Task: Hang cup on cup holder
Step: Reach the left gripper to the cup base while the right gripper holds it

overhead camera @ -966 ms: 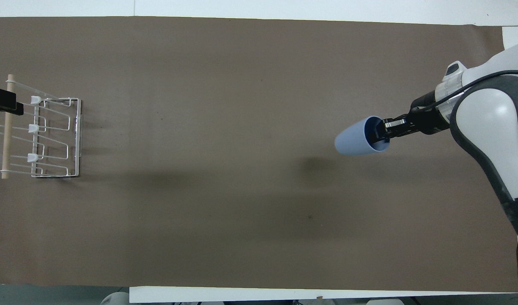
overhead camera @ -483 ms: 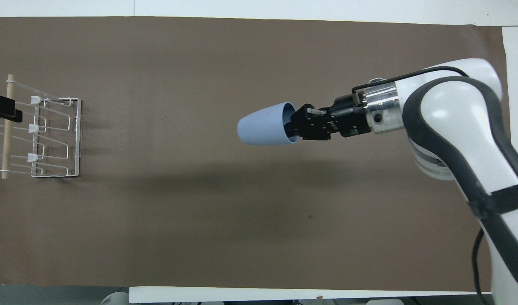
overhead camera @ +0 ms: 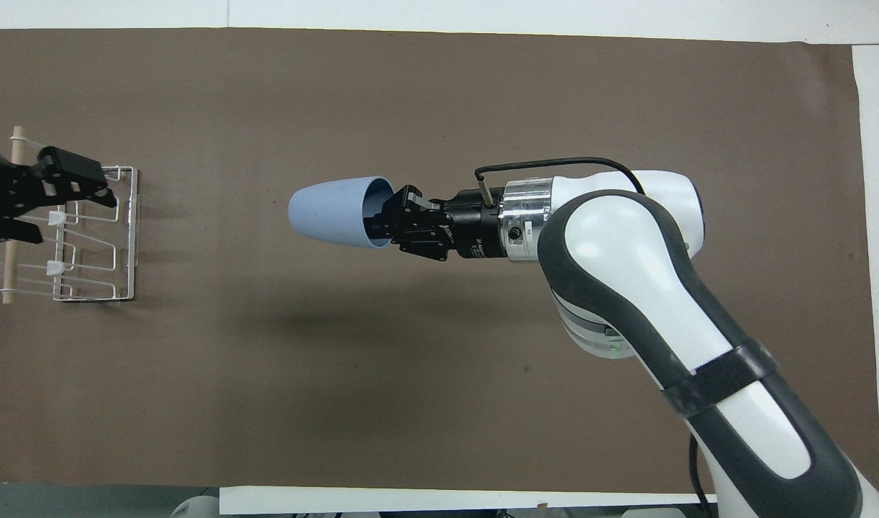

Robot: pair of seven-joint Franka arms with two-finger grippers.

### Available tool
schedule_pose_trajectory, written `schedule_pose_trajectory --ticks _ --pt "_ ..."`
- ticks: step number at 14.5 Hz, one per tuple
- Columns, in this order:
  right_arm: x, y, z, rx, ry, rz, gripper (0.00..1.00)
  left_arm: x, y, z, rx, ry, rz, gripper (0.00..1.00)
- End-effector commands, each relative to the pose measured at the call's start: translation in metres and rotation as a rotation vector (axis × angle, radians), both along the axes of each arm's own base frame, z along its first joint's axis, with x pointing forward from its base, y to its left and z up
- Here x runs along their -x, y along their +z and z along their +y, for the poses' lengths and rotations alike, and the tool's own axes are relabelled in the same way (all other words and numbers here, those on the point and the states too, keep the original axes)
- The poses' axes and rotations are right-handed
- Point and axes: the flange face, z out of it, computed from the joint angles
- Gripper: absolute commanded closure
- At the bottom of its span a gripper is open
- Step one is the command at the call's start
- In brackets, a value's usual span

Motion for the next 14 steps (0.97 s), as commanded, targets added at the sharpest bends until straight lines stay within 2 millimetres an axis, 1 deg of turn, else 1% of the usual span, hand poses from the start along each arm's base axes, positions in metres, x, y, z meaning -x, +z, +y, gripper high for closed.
schedule_pose_trajectory --ticks 1,4,5,6,7,8,9,11,12,14 --pt "-0.004 -0.011 0.01 -0.028 -0.046 0.035 1.0 0.018 -0.003 -0.023 0.084 0.22 0.004 0.0" --pt "-0.003 -0.011 0.011 -0.027 -0.049 0.039 1.0 0.014 -0.005 -0.062 0.177 0.537 -0.019 0.0" --pt "-0.003 -0.012 0.011 -0.026 -0.051 0.04 1.0 0.014 -0.008 -0.074 0.211 0.628 -0.011 0.0" --pt "-0.003 -0.013 0.011 -0.026 -0.05 0.043 1.0 0.016 -0.014 -0.088 0.235 0.683 0.0 0.0" --pt "-0.003 -0.013 0.011 -0.026 -0.05 0.043 1.0 0.018 -0.02 -0.104 0.265 0.734 0.012 0.0" --pt "-0.003 -0.013 0.011 -0.026 -0.05 0.044 1.0 0.016 -0.028 -0.114 0.283 0.776 0.028 0.0" --pt "-0.003 -0.013 0.011 -0.026 -0.055 0.059 1.0 0.017 -0.029 -0.122 0.305 0.803 0.051 0.0" --pt "-0.003 -0.014 0.01 -0.025 -0.059 0.064 1.0 0.017 -0.024 -0.126 0.361 0.844 0.099 0.0" --pt "-0.003 -0.014 0.009 -0.025 -0.058 0.066 1.0 0.019 -0.024 -0.131 0.367 0.86 0.113 0.0" --pt "-0.002 -0.014 0.01 -0.024 -0.058 0.066 1.0 0.027 -0.023 -0.151 0.376 0.903 0.131 0.0"
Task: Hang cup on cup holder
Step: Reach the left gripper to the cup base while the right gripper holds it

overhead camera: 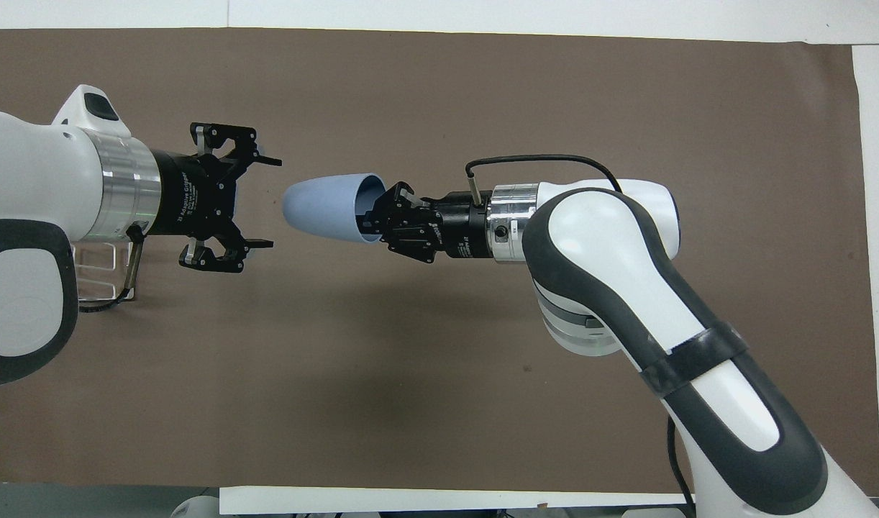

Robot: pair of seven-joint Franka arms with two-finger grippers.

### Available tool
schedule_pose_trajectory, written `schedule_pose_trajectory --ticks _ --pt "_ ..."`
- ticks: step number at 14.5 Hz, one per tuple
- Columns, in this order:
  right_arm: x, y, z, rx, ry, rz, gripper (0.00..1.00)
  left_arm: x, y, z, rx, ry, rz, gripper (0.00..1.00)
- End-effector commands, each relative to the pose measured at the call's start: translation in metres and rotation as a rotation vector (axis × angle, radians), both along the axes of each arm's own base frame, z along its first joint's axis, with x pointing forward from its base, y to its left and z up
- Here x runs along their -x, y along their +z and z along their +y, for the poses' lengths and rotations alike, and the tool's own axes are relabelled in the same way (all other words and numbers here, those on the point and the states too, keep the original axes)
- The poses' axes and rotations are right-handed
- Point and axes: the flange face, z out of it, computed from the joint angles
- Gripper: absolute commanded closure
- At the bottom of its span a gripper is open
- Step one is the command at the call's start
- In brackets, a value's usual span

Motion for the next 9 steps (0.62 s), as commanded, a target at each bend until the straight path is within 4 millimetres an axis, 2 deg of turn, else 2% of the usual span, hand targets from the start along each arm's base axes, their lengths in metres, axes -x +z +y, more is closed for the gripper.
schedule_pose_trajectory --ticks 1,9 --pt "-0.001 0.002 0.001 -0.014 -0.022 0.011 1.0 0.01 0.003 -0.017 0.035 0.071 0.02 0.0" --pt "-0.001 0.002 0.001 -0.013 -0.021 0.009 1.0 0.007 -0.012 -0.037 0.055 0.133 0.029 0.0"
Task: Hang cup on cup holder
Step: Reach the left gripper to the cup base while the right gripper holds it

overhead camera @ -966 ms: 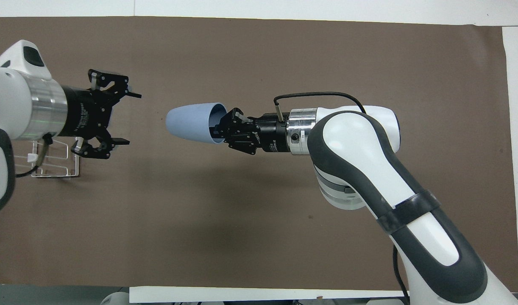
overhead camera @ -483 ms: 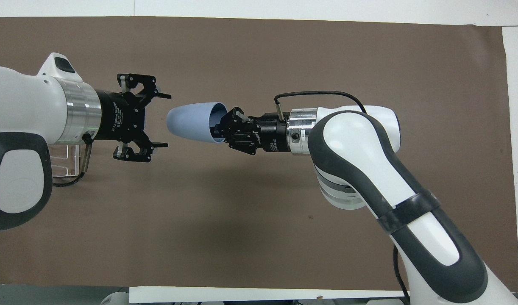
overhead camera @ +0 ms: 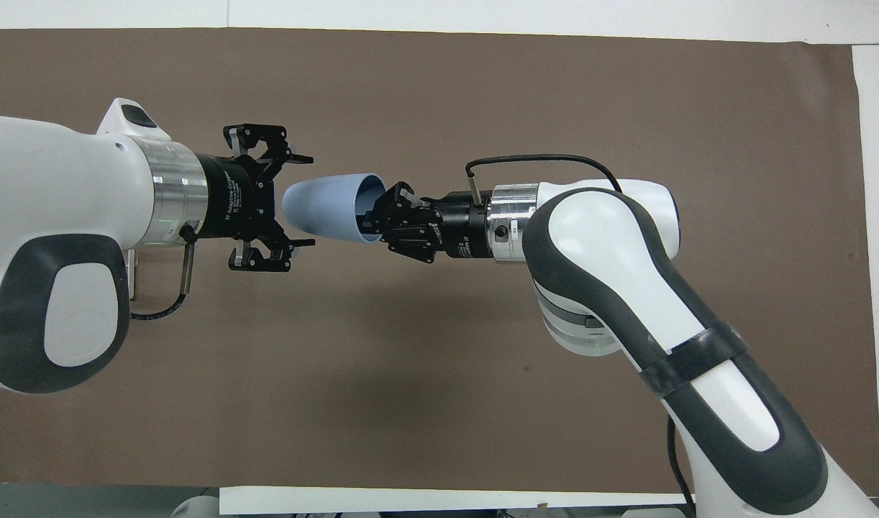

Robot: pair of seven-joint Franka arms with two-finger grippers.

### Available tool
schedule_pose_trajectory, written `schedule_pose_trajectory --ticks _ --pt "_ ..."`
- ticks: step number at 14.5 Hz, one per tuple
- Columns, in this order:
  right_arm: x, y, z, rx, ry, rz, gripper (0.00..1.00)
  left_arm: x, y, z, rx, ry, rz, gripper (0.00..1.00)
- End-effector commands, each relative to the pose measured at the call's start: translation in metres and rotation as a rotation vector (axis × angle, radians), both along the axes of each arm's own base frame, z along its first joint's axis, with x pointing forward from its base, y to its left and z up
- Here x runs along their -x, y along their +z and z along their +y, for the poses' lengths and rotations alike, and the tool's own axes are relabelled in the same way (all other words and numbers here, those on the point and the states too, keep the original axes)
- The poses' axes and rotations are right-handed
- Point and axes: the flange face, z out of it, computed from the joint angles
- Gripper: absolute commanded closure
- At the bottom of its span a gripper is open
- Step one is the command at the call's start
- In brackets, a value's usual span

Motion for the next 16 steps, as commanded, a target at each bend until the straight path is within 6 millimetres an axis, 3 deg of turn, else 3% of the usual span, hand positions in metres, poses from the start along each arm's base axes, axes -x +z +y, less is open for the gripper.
schedule_pose_trajectory --ticks 1,6,8,11,13,16 --pt "-0.001 0.001 0.001 -0.012 -0.021 0.012 1.0 0.006 -0.009 -0.008 0.019 0.015 0.01 0.0" --pt "-0.002 0.002 0.0 -0.013 -0.023 0.009 1.0 0.005 -0.025 -0.023 0.041 0.024 0.016 0.03" --pt "-0.002 0.001 0.0 -0.013 -0.023 0.01 1.0 0.006 -0.027 -0.026 0.055 0.027 0.03 0.13" --pt "-0.004 0.004 -0.001 -0.019 -0.022 0.007 1.0 0.005 -0.026 -0.027 0.072 0.033 0.038 0.38" --pt "-0.004 0.004 -0.002 -0.017 -0.025 0.008 1.0 0.004 -0.025 -0.027 0.071 0.023 0.027 0.62" --pt "-0.004 0.004 0.0 -0.011 -0.019 0.003 1.0 0.004 -0.024 -0.026 0.073 0.03 0.029 0.62"
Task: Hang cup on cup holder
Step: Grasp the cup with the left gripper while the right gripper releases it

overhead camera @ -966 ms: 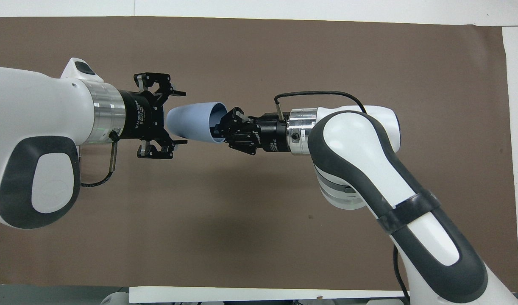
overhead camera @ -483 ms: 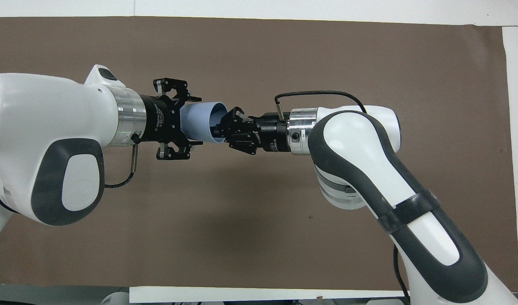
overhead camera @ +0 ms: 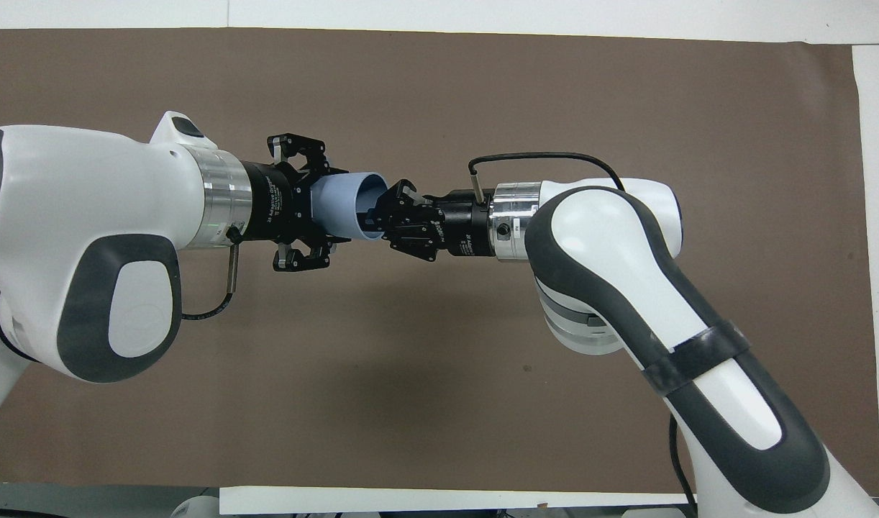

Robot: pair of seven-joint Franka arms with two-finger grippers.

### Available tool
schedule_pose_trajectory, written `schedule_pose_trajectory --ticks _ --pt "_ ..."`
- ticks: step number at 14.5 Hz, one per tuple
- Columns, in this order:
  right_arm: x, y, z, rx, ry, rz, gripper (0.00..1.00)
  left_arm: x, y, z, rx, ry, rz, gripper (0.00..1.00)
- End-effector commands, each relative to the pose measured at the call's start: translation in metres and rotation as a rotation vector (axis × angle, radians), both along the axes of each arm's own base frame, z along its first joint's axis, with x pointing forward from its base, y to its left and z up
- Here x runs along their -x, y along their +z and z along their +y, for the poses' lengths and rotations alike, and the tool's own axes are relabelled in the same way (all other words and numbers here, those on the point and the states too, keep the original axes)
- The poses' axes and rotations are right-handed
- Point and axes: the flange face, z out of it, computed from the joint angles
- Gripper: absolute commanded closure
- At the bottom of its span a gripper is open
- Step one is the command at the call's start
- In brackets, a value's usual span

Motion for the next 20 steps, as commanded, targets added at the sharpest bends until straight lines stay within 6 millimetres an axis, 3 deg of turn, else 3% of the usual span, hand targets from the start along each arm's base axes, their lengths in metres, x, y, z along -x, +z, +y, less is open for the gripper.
schedule_pose_trajectory --ticks 1,2,5,7,9,11,12,14,16,18,20 --pt "-0.002 0.004 0.002 -0.01 -0.012 -0.002 0.78 0.001 0.001 0.0 0.023 0.023 0.002 0.62" --pt "-0.002 0.004 0.002 0.0 -0.016 -0.008 0.01 0.001 0.001 0.001 0.023 0.027 0.005 0.62" --pt "-0.001 0.008 0.002 0.073 -0.093 -0.061 0.01 0.001 -0.002 0.003 0.008 0.022 0.016 0.62" --pt "-0.005 0.021 -0.013 0.077 -0.099 -0.08 0.01 -0.001 -0.003 0.009 -0.023 0.015 0.018 0.62" --pt "-0.015 0.026 -0.042 0.091 -0.055 -0.091 0.01 -0.002 -0.008 0.019 -0.109 0.005 0.022 0.62" --pt "-0.032 0.032 -0.091 0.144 0.051 -0.108 0.01 -0.01 -0.014 0.043 -0.239 0.008 0.011 0.62" --pt "-0.034 0.038 -0.116 0.222 0.107 -0.139 0.01 -0.011 -0.016 0.049 -0.298 -0.006 0.0 0.62" --pt "-0.035 0.049 -0.162 0.435 0.196 -0.211 0.01 -0.019 -0.022 0.08 -0.467 -0.021 -0.018 0.62" --pt "-0.033 0.051 -0.196 0.682 0.282 -0.269 0.01 -0.022 -0.024 0.102 -0.657 -0.058 -0.047 0.62" --pt "-0.03 0.054 -0.216 0.886 0.376 -0.311 0.01 -0.027 -0.025 0.125 -0.834 -0.057 -0.071 0.62" --pt "-0.031 0.058 -0.235 1.032 0.445 -0.321 0.01 -0.038 -0.042 0.139 -1.043 0.004 -0.106 0.62"
